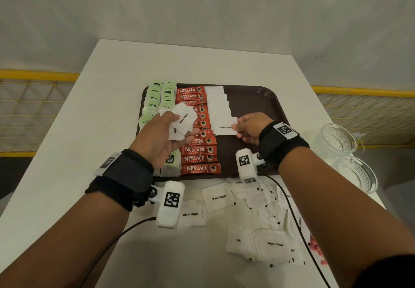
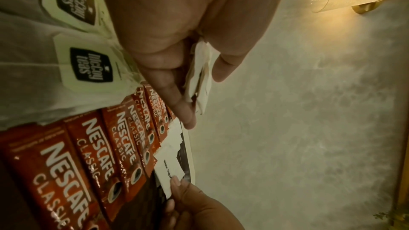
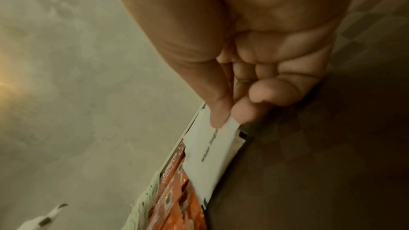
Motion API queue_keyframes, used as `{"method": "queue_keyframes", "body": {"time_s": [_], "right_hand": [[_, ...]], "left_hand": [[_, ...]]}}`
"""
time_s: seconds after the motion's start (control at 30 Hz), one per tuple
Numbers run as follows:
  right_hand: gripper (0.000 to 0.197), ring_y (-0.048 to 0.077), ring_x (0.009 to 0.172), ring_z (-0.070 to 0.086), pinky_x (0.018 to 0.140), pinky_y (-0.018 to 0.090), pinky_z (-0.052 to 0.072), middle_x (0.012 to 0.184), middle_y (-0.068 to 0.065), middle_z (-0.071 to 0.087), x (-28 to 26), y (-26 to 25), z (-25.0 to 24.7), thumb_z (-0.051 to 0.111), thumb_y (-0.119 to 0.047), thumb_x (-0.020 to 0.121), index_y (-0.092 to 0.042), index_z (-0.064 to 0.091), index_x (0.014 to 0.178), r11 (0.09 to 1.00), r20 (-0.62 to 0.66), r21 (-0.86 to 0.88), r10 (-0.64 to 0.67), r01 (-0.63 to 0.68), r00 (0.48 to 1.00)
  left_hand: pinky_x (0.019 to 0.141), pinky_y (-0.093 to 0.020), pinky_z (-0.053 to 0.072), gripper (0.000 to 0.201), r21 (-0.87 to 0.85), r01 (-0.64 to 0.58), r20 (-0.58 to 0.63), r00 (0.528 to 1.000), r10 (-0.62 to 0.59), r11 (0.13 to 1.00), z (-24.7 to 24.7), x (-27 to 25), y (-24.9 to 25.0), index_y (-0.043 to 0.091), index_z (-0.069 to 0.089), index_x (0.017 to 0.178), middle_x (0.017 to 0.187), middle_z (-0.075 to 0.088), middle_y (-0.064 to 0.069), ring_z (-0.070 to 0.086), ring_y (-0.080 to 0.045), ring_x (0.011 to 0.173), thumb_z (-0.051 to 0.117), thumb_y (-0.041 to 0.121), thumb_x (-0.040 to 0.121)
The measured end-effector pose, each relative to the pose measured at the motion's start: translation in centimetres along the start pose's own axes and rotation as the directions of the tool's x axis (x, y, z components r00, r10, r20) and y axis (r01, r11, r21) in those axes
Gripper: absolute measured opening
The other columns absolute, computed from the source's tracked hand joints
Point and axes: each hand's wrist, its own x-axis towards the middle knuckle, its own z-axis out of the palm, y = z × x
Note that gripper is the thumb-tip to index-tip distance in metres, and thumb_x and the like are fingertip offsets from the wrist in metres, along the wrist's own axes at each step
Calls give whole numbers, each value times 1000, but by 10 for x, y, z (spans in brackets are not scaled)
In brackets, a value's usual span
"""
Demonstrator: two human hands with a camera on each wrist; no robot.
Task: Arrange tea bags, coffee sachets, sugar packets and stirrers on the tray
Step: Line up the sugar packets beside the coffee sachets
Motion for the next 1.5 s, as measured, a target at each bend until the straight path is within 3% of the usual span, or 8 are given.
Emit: {"method": "queue_keyframes", "body": {"time_s": [0.33, 0.43, 0.5, 0.6, 0.7, 1.03, 1.23, 1.5], "right_hand": [[17, 13, 59, 50, 68, 24, 49, 74, 6, 58, -3, -6, 8, 67, -24, 90, -9, 59, 94, 982, -3, -188, 33, -33, 999], [21, 13, 57, 54, 68, 28, 52, 69, 3, 60, -2, -4, 6, 70, -28, 86, -15, 58, 76, 973, -93, -209, -118, 96, 989], [22, 13, 59, 54, 70, 30, 53, 71, 3, 61, -11, -9, 5, 66, -33, 89, -14, 60, 82, 959, -129, -190, -237, 211, 963], [29, 11, 66, 57, 60, 27, 47, 87, 1, 67, -31, -23, 8, 64, -41, 89, -13, 65, 97, 907, 33, -73, -414, 415, 910], [18, 10, 64, 57, 56, 24, 46, 80, 0, 66, -44, -30, 9, 75, -29, 82, -15, 69, 91, 861, 187, -112, -472, 496, 862], [6, 11, 55, 55, 48, 19, 46, 67, 6, 63, -23, 10, -18, 68, -6, 88, -9, 63, 85, 960, 32, 163, -236, 228, 971], [22, 11, 55, 58, 53, 21, 50, 69, 8, 64, -14, 20, -6, 69, -8, 87, 0, 63, 107, 991, 42, 100, -94, 89, 995], [27, 14, 58, 54, 58, 24, 49, 77, 9, 63, -15, 5, 6, 68, -19, 89, -5, 60, 110, 996, -6, -83, -20, 20, 1000]], "left_hand": [[80, -34, 61, 40, 111, -20, 19, 1000, 18, 994, -1, -3, -3, 15, 42, 139, 126, 63, -16, 72, -30, 100, 48, 7, 100], [79, -33, 61, 39, 173, -21, 9, 1000, 20, 985, 1, -4, -2, 15, 47, 135, 123, 65, -13, 72, -29, 101, 56, 6, 98], [79, -34, 61, 44, 229, -31, -15, 999, 36, 973, 2, -4, -3, 14, 48, 133, 125, 63, -11, 70, -29, 104, 63, 5, 93], [78, -35, 62, 46, 307, -45, -21, 998, 54, 951, 6, -4, -6, 12, 51, 129, 121, 63, -7, 69, -24, 100, 69, 3, 88], [81, -39, 61, 43, 396, -77, 9, 997, 79, 915, 12, -6, -9, 15, 55, 123, 114, 68, -7, 72, -25, 97, 72, 3, 86], [82, -35, 61, 37, 272, -61, -1, 998, 63, 960, 8, -7, -3, 15, 50, 127, 122, 65, -12, 74, -28, 94, 65, 9, 93], [81, -35, 60, 35, 273, -42, -15, 999, 48, 961, 10, -10, -3, 17, 52, 124, 122, 65, -12, 74, -27, 93, 65, 9, 93], [81, -37, 60, 36, 278, -39, -7, 999, 43, 960, 7, -14, -2, 18, 50, 128, 119, 66, -10, 74, -28, 93, 62, 9, 95]]}}
